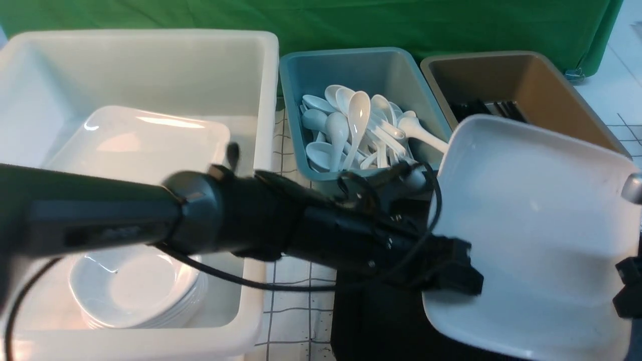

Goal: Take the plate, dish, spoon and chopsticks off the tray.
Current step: Use the left arm to put the plate into the large storage box on the left

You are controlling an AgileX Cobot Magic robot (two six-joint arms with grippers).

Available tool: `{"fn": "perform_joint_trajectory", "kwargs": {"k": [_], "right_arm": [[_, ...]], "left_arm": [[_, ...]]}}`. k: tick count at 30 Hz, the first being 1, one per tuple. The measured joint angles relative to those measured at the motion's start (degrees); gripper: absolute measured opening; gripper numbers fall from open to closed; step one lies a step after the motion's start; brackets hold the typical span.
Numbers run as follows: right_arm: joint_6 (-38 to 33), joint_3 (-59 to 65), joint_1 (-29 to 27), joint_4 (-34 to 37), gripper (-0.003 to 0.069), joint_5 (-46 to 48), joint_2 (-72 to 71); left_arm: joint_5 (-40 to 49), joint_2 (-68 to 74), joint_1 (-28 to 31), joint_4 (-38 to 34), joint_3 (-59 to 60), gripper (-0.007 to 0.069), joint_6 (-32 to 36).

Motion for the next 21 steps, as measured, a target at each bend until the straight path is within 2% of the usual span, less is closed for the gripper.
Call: {"fn": "perform_joint_trajectory", "kwargs": {"k": [3, 7, 9, 12, 18, 21], "right_arm": [[0.2, 0.0, 0.5, 2.2, 0.0158, 1.0, -4.3], [0.4, 0.0, 0.8, 4.3, 0.0228, 1.9, -9.4], [1.1, 0.0, 1.1, 5.5, 0.0317, 2.1, -14.1], [1.7, 0.0, 1.1, 5.7, 0.0376, 1.5, -18.2], [1.7, 0.0, 1.1, 5.5, 0.0392, 1.0, -25.0], [1.7, 0.0, 1.1, 5.2, 0.0393, 1.0, -28.5]], "left_arm": [[1.1, -2.7, 2.5, 0.9, 0.0, 0.0075, -2.2], [2.4, -5.0, 4.7, 0.3, 0.0, 0.0075, -4.1], [3.1, -6.4, 6.4, -1.4, -0.1, 0.0075, -5.6], [4.3, -7.1, 8.1, -2.8, -0.1, 0.0075, -6.2], [9.6, -8.8, 12.2, -4.7, -0.1, 0.0075, -6.4], [15.4, -11.7, 19.2, -4.4, -0.9, 0.0075, -6.5]]}}
